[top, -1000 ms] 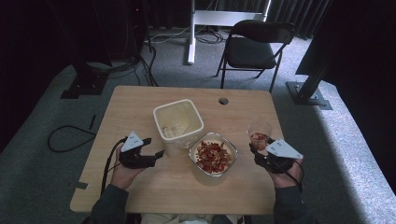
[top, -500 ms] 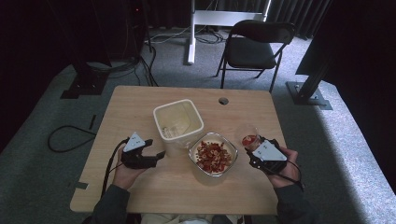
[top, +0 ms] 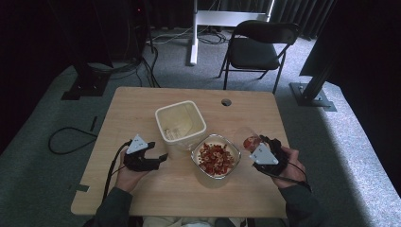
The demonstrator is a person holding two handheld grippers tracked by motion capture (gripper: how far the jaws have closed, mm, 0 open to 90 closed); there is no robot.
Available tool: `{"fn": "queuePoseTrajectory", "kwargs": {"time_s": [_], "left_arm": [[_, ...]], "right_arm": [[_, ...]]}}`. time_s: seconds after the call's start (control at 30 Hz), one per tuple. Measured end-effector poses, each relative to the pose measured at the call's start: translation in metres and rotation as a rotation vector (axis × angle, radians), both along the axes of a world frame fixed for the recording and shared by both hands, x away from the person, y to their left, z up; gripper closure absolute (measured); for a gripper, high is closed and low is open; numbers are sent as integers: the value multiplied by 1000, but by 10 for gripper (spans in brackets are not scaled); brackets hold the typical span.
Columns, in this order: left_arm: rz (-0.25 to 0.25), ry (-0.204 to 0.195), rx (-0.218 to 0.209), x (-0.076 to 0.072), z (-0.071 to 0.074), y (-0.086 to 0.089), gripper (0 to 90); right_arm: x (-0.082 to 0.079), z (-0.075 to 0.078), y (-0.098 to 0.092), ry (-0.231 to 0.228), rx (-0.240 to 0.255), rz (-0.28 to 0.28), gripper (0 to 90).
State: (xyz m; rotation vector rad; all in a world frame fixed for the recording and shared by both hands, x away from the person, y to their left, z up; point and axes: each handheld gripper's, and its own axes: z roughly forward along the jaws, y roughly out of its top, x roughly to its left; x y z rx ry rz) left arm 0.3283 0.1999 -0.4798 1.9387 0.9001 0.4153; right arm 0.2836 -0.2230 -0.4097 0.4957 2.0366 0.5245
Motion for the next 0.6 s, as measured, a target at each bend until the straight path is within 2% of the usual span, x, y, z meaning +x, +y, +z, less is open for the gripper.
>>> {"fn": "queuePoseTrajectory", "kwargs": {"time_s": [0.6], "left_arm": [[0, 3, -6, 0, 0, 0, 255]], "right_arm": [[0, 9, 17, -61, -258, 16, 422]]}}
